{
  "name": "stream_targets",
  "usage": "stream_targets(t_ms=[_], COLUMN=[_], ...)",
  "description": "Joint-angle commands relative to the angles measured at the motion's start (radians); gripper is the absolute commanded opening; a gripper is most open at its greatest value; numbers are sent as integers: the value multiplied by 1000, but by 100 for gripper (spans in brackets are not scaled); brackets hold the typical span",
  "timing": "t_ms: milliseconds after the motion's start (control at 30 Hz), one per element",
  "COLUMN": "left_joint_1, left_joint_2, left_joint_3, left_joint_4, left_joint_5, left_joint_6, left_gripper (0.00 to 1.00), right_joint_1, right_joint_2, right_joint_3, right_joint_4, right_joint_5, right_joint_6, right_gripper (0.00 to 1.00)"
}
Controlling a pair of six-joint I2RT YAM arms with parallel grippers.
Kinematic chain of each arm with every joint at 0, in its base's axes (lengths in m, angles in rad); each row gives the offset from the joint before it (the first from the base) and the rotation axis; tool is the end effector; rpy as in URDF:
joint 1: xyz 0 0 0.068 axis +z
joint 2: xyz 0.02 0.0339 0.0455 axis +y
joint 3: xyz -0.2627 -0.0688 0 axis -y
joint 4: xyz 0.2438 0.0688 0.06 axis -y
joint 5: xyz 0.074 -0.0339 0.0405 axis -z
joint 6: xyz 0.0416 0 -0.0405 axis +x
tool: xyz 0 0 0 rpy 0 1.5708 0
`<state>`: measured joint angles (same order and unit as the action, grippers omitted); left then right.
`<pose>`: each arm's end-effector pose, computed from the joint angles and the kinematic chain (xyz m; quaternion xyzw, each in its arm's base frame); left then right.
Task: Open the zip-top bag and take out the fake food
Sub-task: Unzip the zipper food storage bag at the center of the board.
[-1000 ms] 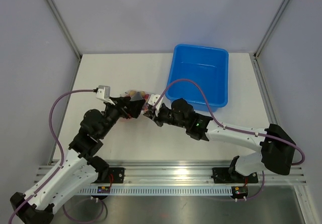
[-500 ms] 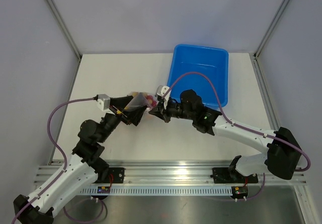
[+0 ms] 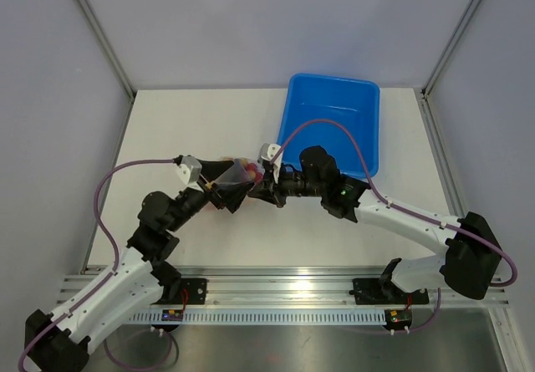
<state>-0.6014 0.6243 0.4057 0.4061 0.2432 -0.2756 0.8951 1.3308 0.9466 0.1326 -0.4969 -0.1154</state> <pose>0.1347 -0.1046 0.2941 0.1949 0.6096 -0.3946 0.6593 0.1804 0.2568 0.3054 -0.5026 0.5973 0.4055 0.4756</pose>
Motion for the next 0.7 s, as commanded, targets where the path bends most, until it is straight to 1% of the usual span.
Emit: stream_targets(t_ms=[0,67,133,233,267,333,433,500,533,600,667], left_joint_1=[-1,-1,-1,-1,-1,-1,-1,-1,-1,-1,-1], left_joint_2=[-43,-67,-72,-49,-34,-18,23,37,37,17,0], left_joint_3=[6,-2,-5,5,5,-10,-21,-2,2,-14,-28], left_joint_4=[129,138,151,146,152,204,249,214,205,223,224], left_joint_5=[87,97,125,142,149,171,179,156,134,96,90], left_joint_6=[65,70,75,79,90,78,58,55,46,36,53], left_gripper=[91,90,84,81,82,89,93,96,99,99,99], right_joint_1=[-16,-19,-19,-25,-27,-33,-36,-39,-38,-41,-41], right_joint_2=[-38,-39,-41,-41,-42,-45,-44,-42,-42,-44,-44], right_joint_3=[55,55,55,55,55,52,50,52,52,49,46], right_joint_4=[32,36,36,36,38,42,50,50,50,56,61], right_joint_5=[-54,-61,-65,-74,-80,-84,-91,-95,-95,-97,-100], right_joint_6=[25,29,33,37,39,45,51,53,53,51,54], right_gripper=[0,0,0,0,0,0,0,0,0,0,0])
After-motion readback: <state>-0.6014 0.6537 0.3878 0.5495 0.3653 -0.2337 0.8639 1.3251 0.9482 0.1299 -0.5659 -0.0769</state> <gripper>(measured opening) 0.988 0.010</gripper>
